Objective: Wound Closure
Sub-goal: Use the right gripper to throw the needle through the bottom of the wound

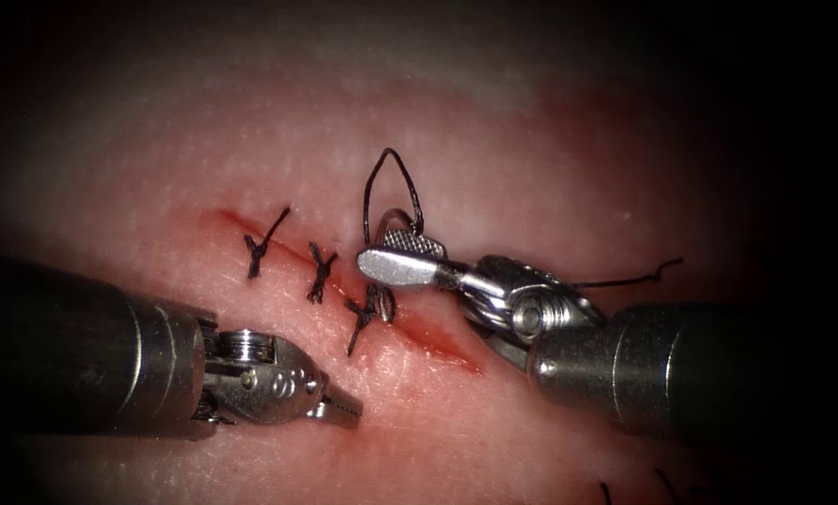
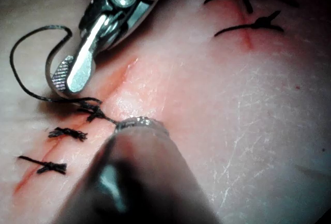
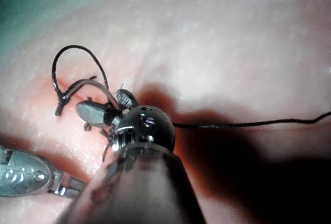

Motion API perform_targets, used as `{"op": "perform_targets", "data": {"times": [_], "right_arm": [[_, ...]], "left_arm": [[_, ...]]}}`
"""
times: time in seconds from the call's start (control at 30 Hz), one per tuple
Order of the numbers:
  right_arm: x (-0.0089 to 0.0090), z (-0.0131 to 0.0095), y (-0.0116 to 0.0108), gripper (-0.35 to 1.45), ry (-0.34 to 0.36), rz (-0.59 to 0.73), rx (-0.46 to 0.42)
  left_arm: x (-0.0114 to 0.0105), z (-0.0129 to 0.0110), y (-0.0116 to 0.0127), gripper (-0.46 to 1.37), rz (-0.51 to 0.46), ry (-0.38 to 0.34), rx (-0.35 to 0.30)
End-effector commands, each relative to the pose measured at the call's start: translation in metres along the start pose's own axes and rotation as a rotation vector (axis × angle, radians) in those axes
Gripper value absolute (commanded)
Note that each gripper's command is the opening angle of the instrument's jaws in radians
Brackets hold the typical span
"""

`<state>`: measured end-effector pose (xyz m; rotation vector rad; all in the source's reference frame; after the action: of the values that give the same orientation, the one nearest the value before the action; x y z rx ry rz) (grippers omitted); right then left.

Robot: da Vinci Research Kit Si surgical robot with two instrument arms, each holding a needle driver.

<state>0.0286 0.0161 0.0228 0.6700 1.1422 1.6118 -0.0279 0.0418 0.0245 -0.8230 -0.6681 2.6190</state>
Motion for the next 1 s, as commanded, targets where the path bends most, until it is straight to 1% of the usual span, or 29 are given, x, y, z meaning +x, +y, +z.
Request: {"op": "perform_targets", "data": {"times": [0.03,0.07,0.17,0.2,0.27,0.33,0.37,0.4,0.43,0.47,0.5,0.53,0.6,0.67,0.83,1.0], "right_arm": [[0.0,-0.0001,0.0,0.86,0.0,-0.009,0.005],[0.0,-0.0002,0.0,0.92,0.001,-0.039,0.009],[0.0001,-0.0004,0.0,0.98,0.004,-0.087,0.015],[0.0002,-0.0007,0.0002,0.99,0.01,-0.181,0.028],[0.0004,-0.0009,0.0004,1.01,0.015,-0.217,0.036],[0.0007,-0.0015,0.0008,1.03,0.035,-0.33,0.06],[0.0009,-0.0016,0.0009,1.02,0.038,-0.348,0.071],[0.0011,-0.0018,0.0012,1.01,0.039,-0.383,0.101],[0.0012,-0.0019,0.0013,0.99,0.032,-0.401,0.113],[0.0015,-0.002,0.0017,0.97,0.016,-0.449,0.139],[0.0016,-0.002,0.0017,0.97,0.015,-0.455,0.143],[0.0019,-0.0021,0.0021,0.97,0.002,-0.515,0.169],[0.0022,-0.002,0.0024,0.97,-0.009,-0.562,0.195],[0.0026,-0.0016,0.0028,0.99,-0.022,-0.639,0.234],[0.0033,-0.0005,0.0034,0.99,-0.04,-0.737,0.316],[0.0042,0.0003,0.0042,0.98,-0.04,-0.767,0.382]], "left_arm": [[0.0,0.0,0.0,-0.35,0.0,0.005,-0.004],[0.0,-0.0001,-0.0001,-0.35,0.0,0.008,-0.003],[0.0001,-0.0001,-0.0001,-0.35,0.0,0.014,-0.003],[0.0002,-0.0003,-0.0002,-0.35,-0.001,0.027,0.003],[0.0002,-0.0003,-0.0002,-0.35,0.0,0.027,0.003],[0.0002,-0.0004,0.0,-0.35,0.0,0.029,0.0],[0.0002,-0.0004,0.0,-0.35,0.0,0.029,0.0],[0.0002,-0.0004,0.0,-0.35,0.0,0.033,-0.001],[0.0002,-0.0004,0.0001,-0.35,0.0,0.033,-0.001],[0.0002,-0.0004,0.0001,-0.35,0.0,0.033,-0.001],[0.0002,-0.0004,0.0001,-0.35,0.0,0.033,-0.001],[0.0002,-0.0004,0.0002,-0.35,0.0,0.035,-0.004],[0.0002,-0.0004,0.0002,-0.35,0.007,0.037,-0.002],[0.0002,-0.0005,0.0002,-0.35,0.014,0.044,-0.003],[0.0003,-0.0005,0.0003,-0.35,0.021,0.048,-0.009],[0.0002,-0.0006,0.0004,-0.35,0.03,0.048,-0.011]]}}
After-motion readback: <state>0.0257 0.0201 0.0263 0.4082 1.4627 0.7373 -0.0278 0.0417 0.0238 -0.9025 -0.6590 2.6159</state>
